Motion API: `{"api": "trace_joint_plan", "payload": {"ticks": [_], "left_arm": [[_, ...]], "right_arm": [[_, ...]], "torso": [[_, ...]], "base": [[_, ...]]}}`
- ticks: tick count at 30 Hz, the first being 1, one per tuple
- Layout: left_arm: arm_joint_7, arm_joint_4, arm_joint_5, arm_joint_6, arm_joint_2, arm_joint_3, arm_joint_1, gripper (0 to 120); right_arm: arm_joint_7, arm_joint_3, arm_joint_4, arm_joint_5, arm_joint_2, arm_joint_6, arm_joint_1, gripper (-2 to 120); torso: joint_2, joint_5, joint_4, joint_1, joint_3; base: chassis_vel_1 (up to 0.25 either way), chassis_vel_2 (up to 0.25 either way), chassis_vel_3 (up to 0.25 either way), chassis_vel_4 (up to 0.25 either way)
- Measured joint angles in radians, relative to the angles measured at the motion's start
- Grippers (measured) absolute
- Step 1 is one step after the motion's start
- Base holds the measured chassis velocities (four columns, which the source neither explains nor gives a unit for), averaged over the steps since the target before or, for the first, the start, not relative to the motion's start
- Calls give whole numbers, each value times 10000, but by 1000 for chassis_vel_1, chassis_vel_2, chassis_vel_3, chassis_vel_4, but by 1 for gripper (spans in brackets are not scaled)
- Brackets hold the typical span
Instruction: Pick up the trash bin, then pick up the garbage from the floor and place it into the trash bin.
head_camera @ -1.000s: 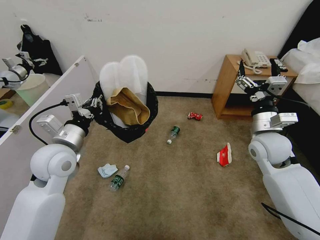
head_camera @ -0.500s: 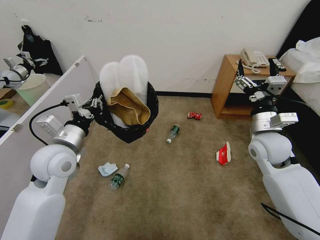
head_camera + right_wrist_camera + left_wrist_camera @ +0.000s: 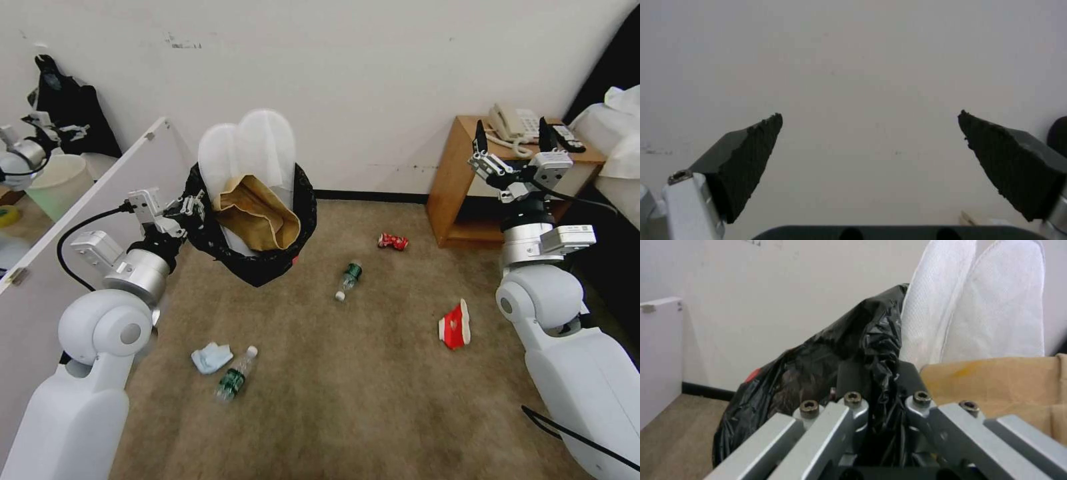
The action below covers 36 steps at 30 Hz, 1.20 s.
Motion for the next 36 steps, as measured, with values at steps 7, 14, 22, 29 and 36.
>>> {"api": "trace_joint_plan", "payload": {"ticks": [7,14,22,29,36], "left_arm": [[-1,22,12,1,-13,64,-32,4],[0,63,33,0,-23,99,-80,4],[4,72,68,-10,-49,127,-75,4],[72,70,-90,-102,-61,119,-73,4],[199,18,-338,-116,-82,117,-98,4]], "right_arm": [[0,-6,-23,11,-31,13,59,100],[-2,2,-74,9,-33,36,81,100],[-8,-1,-86,22,-31,48,128,100],[-23,-30,-89,46,-6,52,142,100],[-33,-34,-87,114,-6,59,143,100]], "torso": [[0,0,3,0,-2],[1,1,1,-1,-5],[0,0,3,0,-3],[0,0,3,0,-2],[0,0,1,-1,-3]], "base": [[-62,78,51,-66],[21,-31,-28,25],[0,0,0,0],[0,0,0,0],[0,0,0,0]]}}
